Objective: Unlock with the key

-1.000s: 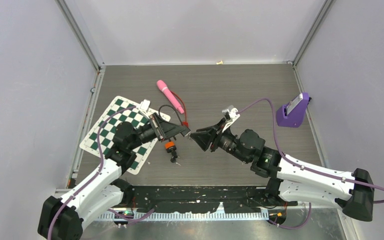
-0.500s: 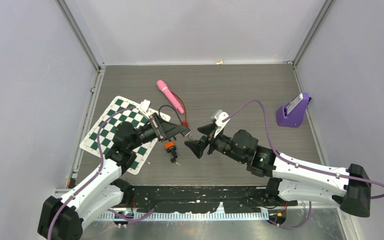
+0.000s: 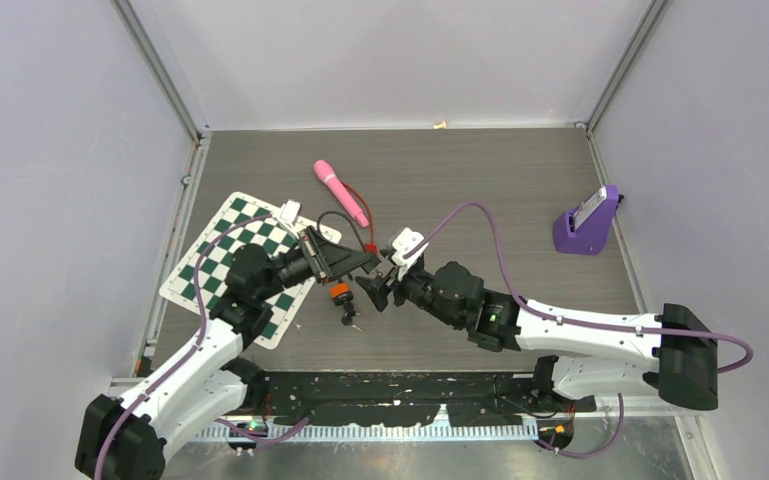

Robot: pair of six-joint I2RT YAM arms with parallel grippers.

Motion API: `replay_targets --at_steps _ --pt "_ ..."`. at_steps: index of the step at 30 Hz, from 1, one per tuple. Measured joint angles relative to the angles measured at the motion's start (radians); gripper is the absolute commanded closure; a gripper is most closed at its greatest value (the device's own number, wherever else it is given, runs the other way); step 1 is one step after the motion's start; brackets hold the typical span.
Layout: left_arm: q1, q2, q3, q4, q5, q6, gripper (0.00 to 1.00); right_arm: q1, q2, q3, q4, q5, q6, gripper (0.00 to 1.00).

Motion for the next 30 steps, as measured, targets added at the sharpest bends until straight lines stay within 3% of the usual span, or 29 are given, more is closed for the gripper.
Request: replay_targets --at_steps 3,5,7,9,11,12,16,19,21,25,27,30 --pt "0.000 -0.008 0.000 -0.002 0.000 -0.007 1.00 0.002 0.006 0.000 0.021 0.028 -0.026 0.35" --pt "0.000 -0.012 0.000 -0.003 0.000 -0.008 1.00 0.002 0.008 0.000 0.035 0.042 -0.035 0.45" --pt "0.000 -0.014 0.000 -0.002 -0.006 -0.009 1.00 0.003 0.008 0.000 0.041 0.046 -0.044 0.59" --pt "0.000 -0.016 0.000 -0.002 -0.010 -0.011 1.00 0.009 0.008 0.000 0.044 0.046 -0.051 0.84" --pt "0.000 -0.018 0.000 -0.005 -0.012 -0.010 1.00 0.012 0.007 0.000 0.044 0.051 -0.055 0.93" --pt "0.000 -0.018 0.000 -0.007 -0.012 -0.011 0.98 0.012 0.007 0.000 0.044 0.049 -0.058 0.94" --pt "-0.001 -0.035 0.000 -0.041 -0.023 -0.008 0.50 0.013 0.004 -0.008 0.044 0.041 -0.050 0.95" --pt "-0.001 -0.065 0.000 -0.089 -0.051 0.002 0.30 0.014 -0.011 -0.029 0.043 0.037 -0.042 0.95" --pt "0.005 -0.095 0.000 -0.134 -0.089 0.012 0.26 0.014 -0.027 -0.047 0.042 0.039 -0.036 0.95" --pt "0.008 -0.138 0.000 -0.202 -0.154 0.019 0.28 0.014 -0.050 -0.070 0.041 0.047 -0.022 0.95" --pt "0.008 -0.150 0.000 -0.224 -0.182 0.019 0.32 0.014 -0.061 -0.081 0.041 0.048 -0.020 0.95" --pt "0.008 -0.147 0.000 -0.238 -0.202 0.018 0.47 0.015 -0.065 -0.090 0.044 0.048 -0.016 0.95"
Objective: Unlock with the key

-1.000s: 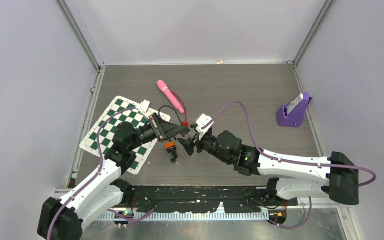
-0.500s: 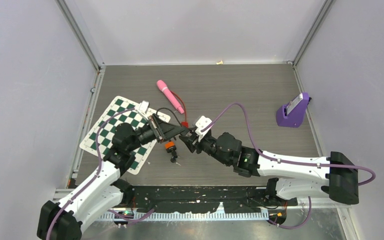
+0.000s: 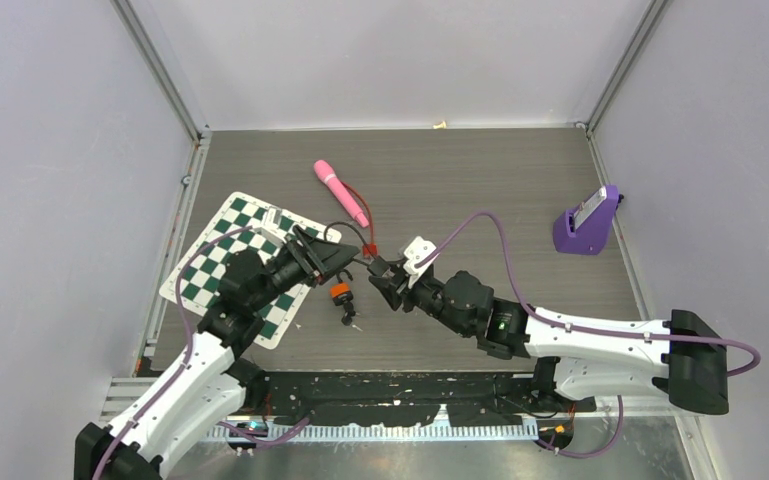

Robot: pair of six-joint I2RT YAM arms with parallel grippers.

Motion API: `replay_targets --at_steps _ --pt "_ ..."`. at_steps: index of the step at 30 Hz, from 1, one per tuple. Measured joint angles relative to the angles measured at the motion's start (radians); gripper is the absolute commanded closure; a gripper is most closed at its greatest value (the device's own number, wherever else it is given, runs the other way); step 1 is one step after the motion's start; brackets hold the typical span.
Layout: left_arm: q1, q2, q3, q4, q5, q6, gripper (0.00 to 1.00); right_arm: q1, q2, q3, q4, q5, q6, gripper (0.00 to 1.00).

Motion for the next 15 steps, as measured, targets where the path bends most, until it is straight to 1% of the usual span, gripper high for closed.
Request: replay_targets --at_steps 1,2,3,4,6,7,8,10,15 --pt "0.000 0.006 0.000 0.000 -0.002 -0.002 0.52 0.001 0.000 -0.001 0.000 0.000 0.001 0.95" --pt "0.000 0.014 0.000 0.001 -0.002 -0.004 0.58 0.002 0.000 -0.002 0.000 0.000 0.002 0.95" --pt "0.000 0.024 0.000 0.001 -0.001 -0.006 0.62 0.003 0.000 -0.003 0.000 0.000 0.002 0.95" --pt "0.000 0.033 0.000 0.001 0.002 -0.008 0.69 0.005 0.000 -0.003 0.000 0.000 0.003 0.95" --pt "0.000 0.050 0.001 0.002 0.008 -0.012 0.92 0.005 0.000 -0.003 -0.001 0.001 0.003 0.95" --pt "0.000 0.055 0.002 0.002 0.011 -0.018 0.98 0.005 0.001 -0.003 -0.001 0.001 0.003 0.95" --pt "0.000 0.058 0.003 0.005 0.014 -0.021 1.00 0.005 0.001 -0.003 -0.004 0.001 0.003 0.95" --pt "0.002 0.059 0.016 0.003 0.024 -0.024 1.00 0.005 0.001 -0.006 -0.016 0.000 0.002 0.95" --pt "0.042 0.059 0.077 -0.089 0.091 0.021 1.00 0.007 -0.015 -0.010 -0.011 -0.033 -0.006 0.95"
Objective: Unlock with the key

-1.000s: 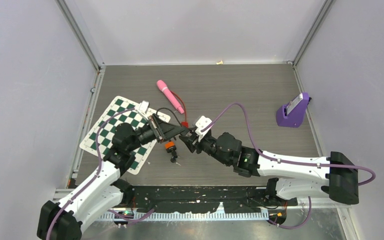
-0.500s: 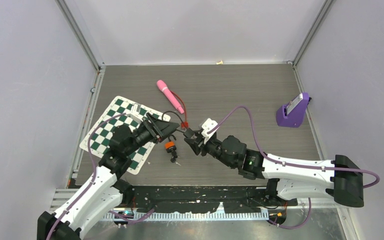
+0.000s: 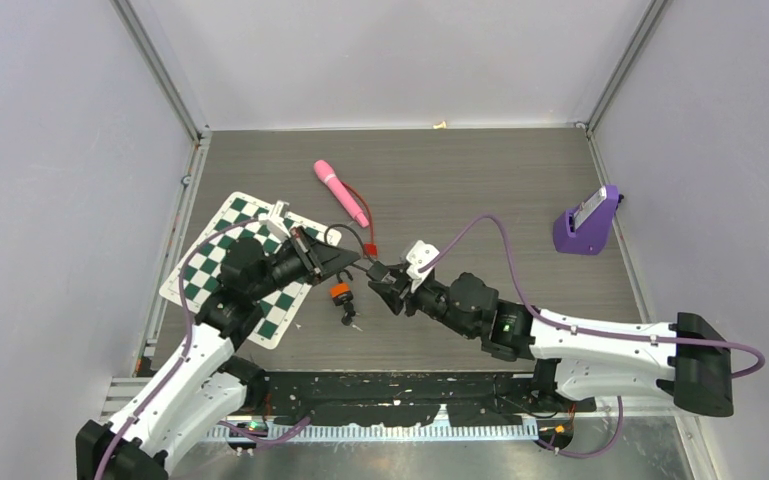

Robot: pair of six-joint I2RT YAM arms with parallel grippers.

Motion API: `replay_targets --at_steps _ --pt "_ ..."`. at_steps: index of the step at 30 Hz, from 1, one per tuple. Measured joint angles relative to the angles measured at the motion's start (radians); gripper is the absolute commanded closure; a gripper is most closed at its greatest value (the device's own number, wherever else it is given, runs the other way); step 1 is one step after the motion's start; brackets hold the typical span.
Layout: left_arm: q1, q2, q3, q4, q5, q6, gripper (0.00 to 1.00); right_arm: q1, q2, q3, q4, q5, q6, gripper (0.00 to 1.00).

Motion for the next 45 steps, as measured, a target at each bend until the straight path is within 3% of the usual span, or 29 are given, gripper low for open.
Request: replay_targets --at_steps 8,13,18,20,21,25,29,37,45 --pt "0.013 0.045 0.107 -0.141 0.126 0.030 1.00 0.003 -0.151 -0.080 -0.003 -0.106 0.005 0.95" --pt "0.200 0.125 0.139 -0.153 -0.031 0.013 1.00 0.009 -0.302 -0.188 -0.108 -0.113 0.003 0.95" --pt "0.228 0.178 0.169 -0.153 -0.063 -0.003 1.00 0.010 -0.322 -0.214 -0.142 -0.112 0.005 0.95" --pt "0.230 0.190 0.184 -0.147 -0.056 -0.002 1.00 0.010 -0.333 -0.226 -0.141 -0.101 0.010 0.86" --pt "0.230 0.193 0.187 -0.140 -0.049 -0.002 1.00 0.010 -0.340 -0.234 -0.135 -0.092 0.018 0.73" --pt "0.222 0.190 0.187 -0.097 0.006 -0.003 1.00 0.009 -0.352 -0.253 -0.085 -0.056 0.037 0.45" --pt "0.201 0.159 0.174 -0.056 0.068 -0.003 1.00 0.001 -0.307 -0.232 -0.017 -0.043 0.045 0.25" --pt "0.121 0.089 0.146 0.010 0.142 -0.010 1.00 -0.045 -0.108 -0.099 0.102 -0.044 0.072 0.18" --pt "0.056 0.058 0.130 0.040 0.148 -0.017 1.00 -0.054 -0.027 0.007 0.162 -0.046 0.076 0.22"
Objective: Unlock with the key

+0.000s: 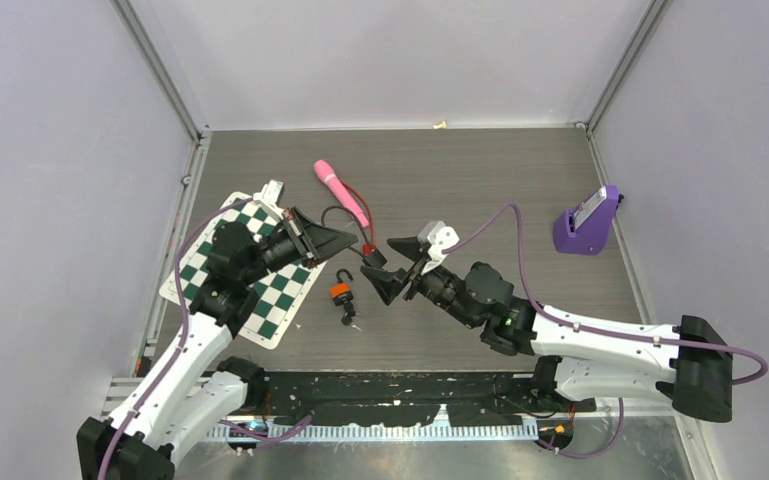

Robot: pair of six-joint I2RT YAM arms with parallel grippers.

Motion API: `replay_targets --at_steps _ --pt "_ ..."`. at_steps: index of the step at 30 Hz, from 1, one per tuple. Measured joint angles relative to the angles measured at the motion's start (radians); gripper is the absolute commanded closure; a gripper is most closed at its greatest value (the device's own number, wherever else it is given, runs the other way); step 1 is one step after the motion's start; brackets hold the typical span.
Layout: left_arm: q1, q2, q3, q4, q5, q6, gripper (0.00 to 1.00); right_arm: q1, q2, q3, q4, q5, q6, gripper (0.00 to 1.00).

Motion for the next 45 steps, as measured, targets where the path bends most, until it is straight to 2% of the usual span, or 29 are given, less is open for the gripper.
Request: replay_targets --at_steps 7,11,13,14,16,21,26,27,30,32,35,41,45 --pt "-0.015 0.000 -0.006 0.013 0.000 -0.003 1.00 -0.002 0.024 0.025 0.004 0.001 -0.008 0.49" --pt "-0.015 0.000 -0.006 0.015 0.000 -0.003 1.00 -0.002 0.030 0.026 -0.008 -0.007 -0.005 0.52" --pt "-0.015 0.000 -0.006 0.016 0.000 -0.004 1.00 -0.002 0.030 0.027 -0.016 -0.012 -0.004 0.65" --pt "-0.016 0.000 -0.005 0.017 0.000 -0.004 1.00 -0.002 0.030 0.029 -0.022 -0.014 -0.005 0.79" --pt "-0.016 0.000 -0.006 0.017 0.000 -0.003 1.00 -0.002 0.030 0.032 -0.034 -0.018 0.003 0.93" --pt "-0.011 -0.001 0.004 -0.017 0.000 0.034 1.00 -0.004 0.026 0.053 -0.091 -0.042 -0.010 0.95" --pt "0.003 -0.007 0.069 -0.196 0.027 0.145 1.00 -0.006 -0.018 0.055 -0.150 -0.083 -0.012 0.95" --pt "0.003 -0.009 0.079 -0.222 0.035 0.158 0.97 -0.006 -0.037 0.050 -0.158 -0.093 -0.012 0.95" --pt "-0.005 -0.012 0.100 -0.272 0.064 0.182 0.65 -0.002 -0.069 0.036 -0.164 -0.108 -0.011 0.95" --pt "0.005 -0.016 0.101 -0.296 0.035 0.209 0.44 -0.002 -0.107 0.013 -0.203 -0.098 -0.019 0.95" --pt "0.066 -0.018 0.133 -0.381 -0.071 0.275 0.32 -0.004 -0.170 -0.028 -0.282 -0.068 -0.039 0.95" --pt "0.066 -0.054 0.288 -0.599 -0.211 0.418 0.31 -0.004 -0.165 -0.037 -0.323 -0.032 -0.083 0.95" --pt "0.027 -0.057 0.374 -0.658 -0.235 0.493 0.36 -0.005 -0.158 -0.051 -0.322 -0.037 -0.111 0.95"
